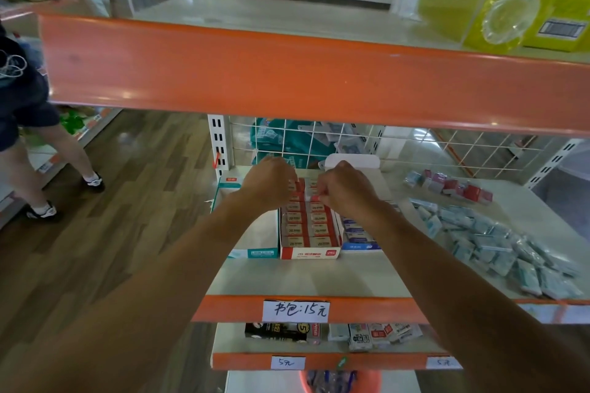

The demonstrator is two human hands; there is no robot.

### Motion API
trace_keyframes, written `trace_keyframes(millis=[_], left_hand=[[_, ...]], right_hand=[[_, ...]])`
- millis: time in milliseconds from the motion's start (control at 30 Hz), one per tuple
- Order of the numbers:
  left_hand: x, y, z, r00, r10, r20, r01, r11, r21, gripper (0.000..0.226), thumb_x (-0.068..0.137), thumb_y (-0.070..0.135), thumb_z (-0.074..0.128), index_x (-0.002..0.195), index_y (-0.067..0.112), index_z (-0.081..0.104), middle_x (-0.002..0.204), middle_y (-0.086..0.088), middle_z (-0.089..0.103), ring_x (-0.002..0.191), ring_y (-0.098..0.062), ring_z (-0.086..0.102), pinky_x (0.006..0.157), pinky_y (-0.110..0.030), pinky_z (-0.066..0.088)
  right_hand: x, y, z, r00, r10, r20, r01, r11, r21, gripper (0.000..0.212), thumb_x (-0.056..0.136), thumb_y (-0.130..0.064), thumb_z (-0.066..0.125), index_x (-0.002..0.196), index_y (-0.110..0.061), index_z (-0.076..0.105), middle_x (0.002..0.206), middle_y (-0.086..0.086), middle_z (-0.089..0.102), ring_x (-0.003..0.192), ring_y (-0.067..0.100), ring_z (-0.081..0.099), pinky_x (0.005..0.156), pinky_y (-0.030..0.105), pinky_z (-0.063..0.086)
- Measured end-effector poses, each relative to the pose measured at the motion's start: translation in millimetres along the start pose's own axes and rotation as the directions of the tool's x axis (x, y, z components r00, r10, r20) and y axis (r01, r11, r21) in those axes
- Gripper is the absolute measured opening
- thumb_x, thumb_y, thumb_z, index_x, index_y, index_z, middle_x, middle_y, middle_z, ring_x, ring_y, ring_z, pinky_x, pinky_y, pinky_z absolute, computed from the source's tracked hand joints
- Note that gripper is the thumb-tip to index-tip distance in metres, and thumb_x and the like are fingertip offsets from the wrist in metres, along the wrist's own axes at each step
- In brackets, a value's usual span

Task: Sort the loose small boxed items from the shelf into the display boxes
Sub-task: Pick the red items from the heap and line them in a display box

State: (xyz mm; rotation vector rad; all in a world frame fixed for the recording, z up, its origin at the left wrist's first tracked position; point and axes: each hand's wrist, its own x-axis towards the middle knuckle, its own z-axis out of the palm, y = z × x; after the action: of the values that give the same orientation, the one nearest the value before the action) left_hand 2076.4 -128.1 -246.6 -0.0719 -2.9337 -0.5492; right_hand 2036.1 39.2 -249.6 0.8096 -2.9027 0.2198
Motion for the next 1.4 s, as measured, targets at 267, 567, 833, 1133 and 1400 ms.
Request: trace_keyframes(millis=[267, 567, 833, 1133, 1400], left_hand=[[1.9, 6.8, 4.1, 0.999, 0.011, 0.033, -0.012, 1.000, 0.027, 0.024, 0.085, 0.020, 0.068, 0.109, 0.015, 0.064, 0.104, -0.001, 0.063, 0.090, -0.018, 0.059, 0.079, -0.032, 0.055], [3.9, 7.4, 5.0, 0.992, -0.096, 0.087, 0.098, 0.995, -0.022, 0.018, 0.088, 0.021, 0.066, 0.103, 0.013, 0.063, 0.106, -0.003, 0.063, 0.089, -0.019, 0.061, 0.078, -0.029, 0.055], [-0.1, 6.8, 7.8, 0.993, -0.091, 0.073, 0.091, 0.996, 0.001, 0.024, 0.090, 0.028, 0.062, 0.109, 0.014, 0.068, 0.109, -0.003, 0.059, 0.097, -0.019, 0.058, 0.085, -0.032, 0.054], [-1.4, 7.3, 8.1, 0.996, -0.081, 0.049, 0.079, 0.996, 0.030, 0.019, 0.092, 0.024, 0.059, 0.107, 0.016, 0.067, 0.110, -0.002, 0.059, 0.097, -0.017, 0.055, 0.084, -0.030, 0.052], [3.5, 21.8, 6.6, 0.999, -0.044, -0.029, 0.044, 0.999, 0.021, 0.019, 0.090, 0.026, 0.058, 0.108, 0.021, 0.061, 0.113, 0.001, 0.055, 0.104, -0.021, 0.054, 0.080, -0.033, 0.052]], right_hand=[[0.9, 5.9, 5.5, 1.000, 0.006, 0.024, -0.007, 1.000, 0.024, 0.020, 0.087, -0.036, 0.066, 0.098, -0.022, 0.073, 0.093, -0.003, 0.069, 0.078, 0.014, 0.059, 0.072, 0.027, 0.052], [-1.3, 8.9, 6.8, 0.999, 0.004, 0.034, -0.007, 0.996, 0.088, 0.018, 0.087, -0.034, 0.067, 0.093, -0.018, 0.071, 0.091, -0.003, 0.069, 0.072, 0.011, 0.057, 0.074, 0.026, 0.052], [-4.6, 9.1, 7.0, 1.000, 0.001, 0.029, -0.005, 0.991, 0.133, 0.018, 0.091, -0.032, 0.063, 0.092, -0.014, 0.068, 0.094, -0.003, 0.066, 0.072, 0.011, 0.056, 0.073, 0.025, 0.051], [-2.4, 3.3, 5.5, 1.000, 0.022, 0.011, -0.023, 0.991, 0.133, 0.023, 0.088, -0.030, 0.067, 0.107, -0.017, 0.064, 0.104, -0.001, 0.067, 0.090, 0.019, 0.064, 0.079, 0.033, 0.054], [-15.3, 17.4, -14.9, 0.999, 0.009, -0.050, -0.006, 0.998, 0.061, 0.041, 0.094, -0.037, 0.055, 0.131, -0.021, 0.050, 0.123, 0.002, 0.062, 0.107, 0.022, 0.058, 0.084, 0.037, 0.049]])
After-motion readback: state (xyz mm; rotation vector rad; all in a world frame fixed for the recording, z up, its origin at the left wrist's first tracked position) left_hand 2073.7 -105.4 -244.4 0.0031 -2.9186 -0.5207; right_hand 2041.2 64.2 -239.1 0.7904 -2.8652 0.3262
